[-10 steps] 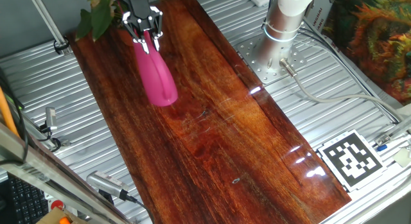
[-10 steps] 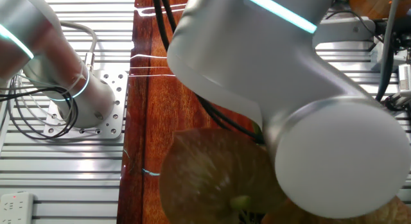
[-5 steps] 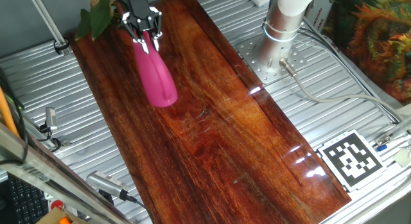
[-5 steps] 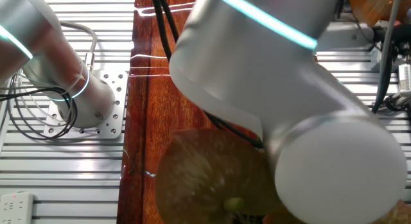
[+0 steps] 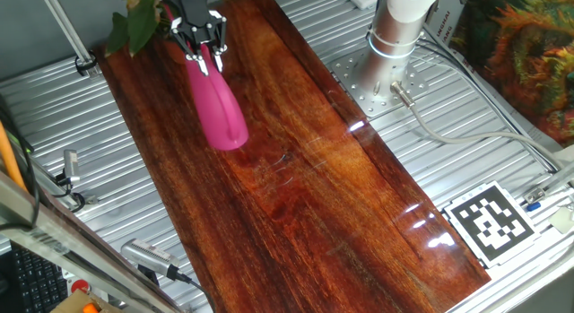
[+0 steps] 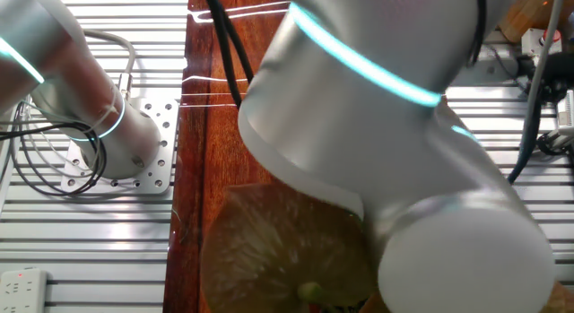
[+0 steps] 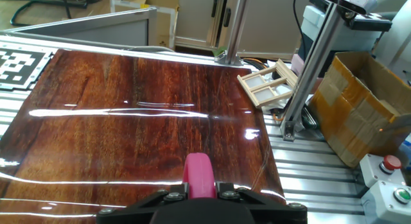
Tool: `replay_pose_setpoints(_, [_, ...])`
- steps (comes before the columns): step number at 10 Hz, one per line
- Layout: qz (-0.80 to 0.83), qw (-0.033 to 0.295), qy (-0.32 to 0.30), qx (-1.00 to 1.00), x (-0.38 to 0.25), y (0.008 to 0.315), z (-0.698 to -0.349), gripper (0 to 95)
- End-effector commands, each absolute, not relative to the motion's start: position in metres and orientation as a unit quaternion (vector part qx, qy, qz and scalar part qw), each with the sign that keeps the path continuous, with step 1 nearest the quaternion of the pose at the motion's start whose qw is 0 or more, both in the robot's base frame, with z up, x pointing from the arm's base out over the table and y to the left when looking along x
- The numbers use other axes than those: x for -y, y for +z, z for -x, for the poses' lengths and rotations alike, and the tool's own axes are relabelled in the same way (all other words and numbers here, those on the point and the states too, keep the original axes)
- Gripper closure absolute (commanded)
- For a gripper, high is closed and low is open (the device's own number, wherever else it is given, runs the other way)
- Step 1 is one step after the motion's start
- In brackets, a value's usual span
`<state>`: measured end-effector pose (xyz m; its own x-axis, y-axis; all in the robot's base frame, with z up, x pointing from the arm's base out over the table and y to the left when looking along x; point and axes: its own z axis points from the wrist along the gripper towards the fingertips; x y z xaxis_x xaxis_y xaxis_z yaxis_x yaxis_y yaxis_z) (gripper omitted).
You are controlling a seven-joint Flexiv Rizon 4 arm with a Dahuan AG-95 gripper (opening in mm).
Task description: Water the plant
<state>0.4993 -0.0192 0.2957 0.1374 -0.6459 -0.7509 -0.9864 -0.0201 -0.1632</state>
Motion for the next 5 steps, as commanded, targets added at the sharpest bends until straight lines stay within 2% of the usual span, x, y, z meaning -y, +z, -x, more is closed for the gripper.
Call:
replay_pose_setpoints(1, [0.671,0.348,0.247,-0.606,0.0184,0.2969,-0.5003,95.0])
replay_pose_setpoints(5, [0.667,0.361,0.257,-0.599,0.0184,0.2965,-0.5004,95.0])
